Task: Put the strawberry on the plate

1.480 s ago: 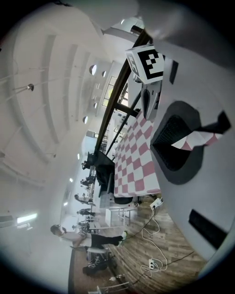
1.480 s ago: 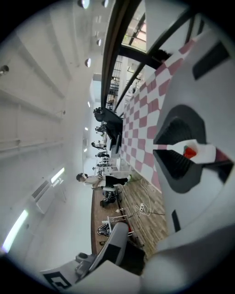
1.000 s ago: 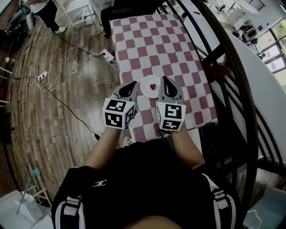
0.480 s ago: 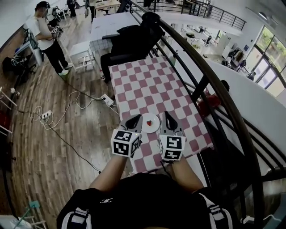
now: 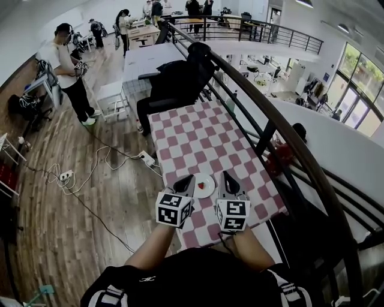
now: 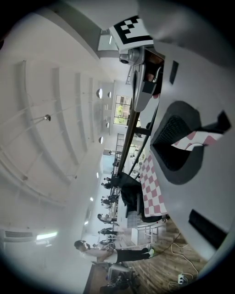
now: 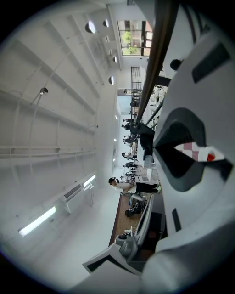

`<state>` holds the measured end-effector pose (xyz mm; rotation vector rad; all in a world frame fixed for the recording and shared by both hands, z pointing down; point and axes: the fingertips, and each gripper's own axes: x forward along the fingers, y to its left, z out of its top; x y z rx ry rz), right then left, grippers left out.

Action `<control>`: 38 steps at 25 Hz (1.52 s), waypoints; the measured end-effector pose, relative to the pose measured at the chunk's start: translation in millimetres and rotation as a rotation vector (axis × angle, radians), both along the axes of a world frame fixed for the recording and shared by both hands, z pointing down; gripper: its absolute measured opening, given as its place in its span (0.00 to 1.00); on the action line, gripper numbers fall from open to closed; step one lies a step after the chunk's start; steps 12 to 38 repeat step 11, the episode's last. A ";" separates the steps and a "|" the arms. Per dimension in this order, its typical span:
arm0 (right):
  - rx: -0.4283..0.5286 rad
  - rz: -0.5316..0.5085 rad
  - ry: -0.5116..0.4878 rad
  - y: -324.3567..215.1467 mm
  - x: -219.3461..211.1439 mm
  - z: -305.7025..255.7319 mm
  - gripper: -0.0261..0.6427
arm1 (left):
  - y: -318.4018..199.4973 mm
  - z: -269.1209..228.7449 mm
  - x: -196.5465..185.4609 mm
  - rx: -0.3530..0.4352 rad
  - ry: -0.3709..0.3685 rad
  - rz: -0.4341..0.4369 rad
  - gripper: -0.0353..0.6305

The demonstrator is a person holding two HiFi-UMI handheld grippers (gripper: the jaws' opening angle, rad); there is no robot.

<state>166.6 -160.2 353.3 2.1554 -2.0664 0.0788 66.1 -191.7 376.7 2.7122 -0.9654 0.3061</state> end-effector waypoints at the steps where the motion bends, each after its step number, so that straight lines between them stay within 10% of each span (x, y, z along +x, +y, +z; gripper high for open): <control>1: -0.001 -0.001 -0.002 0.1 -0.4 0.9 0.06 | 0.5 1.2 -0.2 -0.001 -0.003 0.001 0.04; 38: -0.009 -0.026 -0.006 -1.6 -5.9 6.3 0.06 | 0.4 8.8 -1.7 -0.017 -0.010 -0.006 0.04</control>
